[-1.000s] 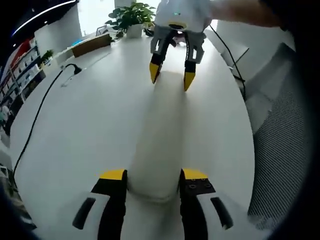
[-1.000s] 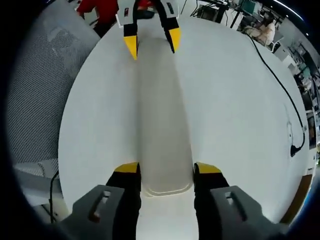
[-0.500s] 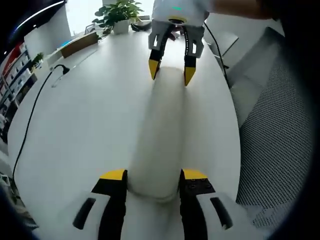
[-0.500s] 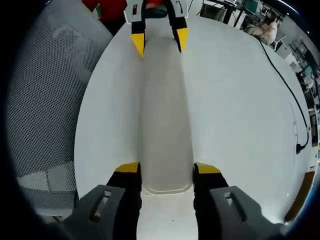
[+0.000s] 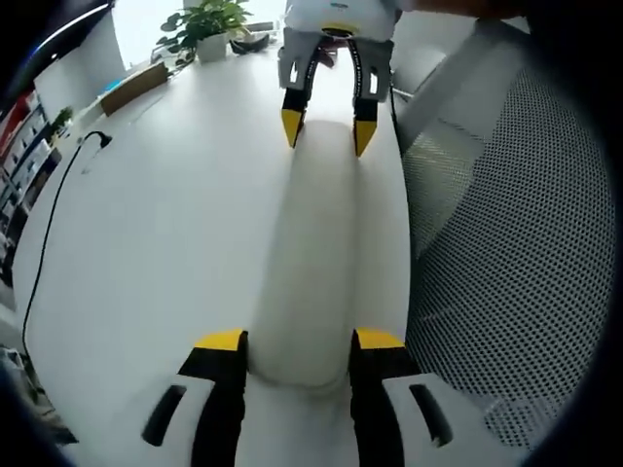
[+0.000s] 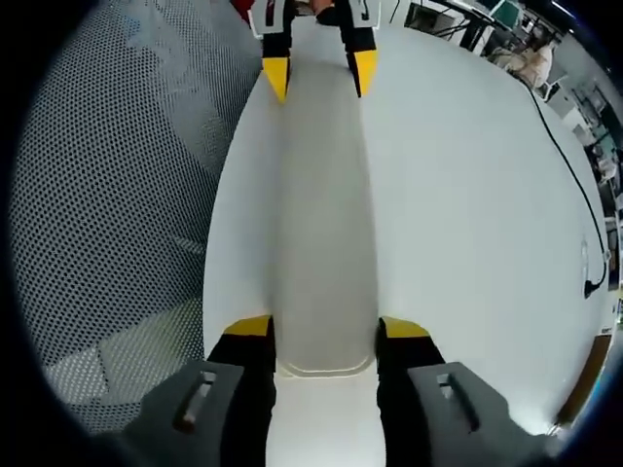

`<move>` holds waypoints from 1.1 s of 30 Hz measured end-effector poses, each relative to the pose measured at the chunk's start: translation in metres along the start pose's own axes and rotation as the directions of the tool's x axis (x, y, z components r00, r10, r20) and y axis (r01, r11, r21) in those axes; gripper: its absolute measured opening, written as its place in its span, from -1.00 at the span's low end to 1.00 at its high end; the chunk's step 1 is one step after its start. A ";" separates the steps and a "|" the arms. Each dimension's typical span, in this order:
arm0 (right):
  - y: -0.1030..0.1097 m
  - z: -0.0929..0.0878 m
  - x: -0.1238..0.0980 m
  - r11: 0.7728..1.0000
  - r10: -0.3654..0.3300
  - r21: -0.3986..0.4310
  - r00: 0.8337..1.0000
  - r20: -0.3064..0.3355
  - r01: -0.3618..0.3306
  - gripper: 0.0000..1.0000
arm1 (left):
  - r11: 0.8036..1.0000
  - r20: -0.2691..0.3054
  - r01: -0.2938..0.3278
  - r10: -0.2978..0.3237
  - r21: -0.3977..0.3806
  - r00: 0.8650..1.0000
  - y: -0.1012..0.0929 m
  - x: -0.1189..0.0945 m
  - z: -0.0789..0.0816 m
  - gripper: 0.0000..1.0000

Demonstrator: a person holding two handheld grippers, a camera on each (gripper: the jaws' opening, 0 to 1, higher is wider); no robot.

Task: Arrange the utensils inside the cutlery case until each visible utensil rests in its matching compartment.

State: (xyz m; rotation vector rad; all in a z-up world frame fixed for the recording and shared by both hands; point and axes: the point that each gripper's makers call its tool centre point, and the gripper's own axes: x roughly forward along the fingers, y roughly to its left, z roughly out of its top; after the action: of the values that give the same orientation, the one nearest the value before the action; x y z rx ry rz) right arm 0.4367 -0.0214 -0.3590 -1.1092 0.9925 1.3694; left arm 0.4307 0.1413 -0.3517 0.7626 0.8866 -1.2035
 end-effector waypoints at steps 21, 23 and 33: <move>-0.028 0.027 -0.116 0.910 -0.241 0.411 0.882 0.405 0.060 0.37 | 0.919 0.320 -0.069 0.205 -0.389 0.925 0.022 -0.103 0.034 0.25; -0.032 0.031 -0.133 0.879 -0.310 0.473 0.831 0.462 0.065 0.36 | 0.899 0.332 -0.073 0.233 -0.431 0.914 0.023 -0.116 0.036 0.25; -0.032 0.045 -0.204 0.746 -0.565 0.664 0.571 0.595 0.047 0.33 | 0.766 0.530 -0.063 0.499 -0.639 0.686 0.036 -0.195 0.074 0.23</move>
State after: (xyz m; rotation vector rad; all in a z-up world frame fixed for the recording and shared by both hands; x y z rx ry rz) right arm 0.4654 -0.0206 -0.1492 -0.1209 0.4394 0.9439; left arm 0.4544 0.1709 -0.1434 -0.0768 0.4235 -0.7395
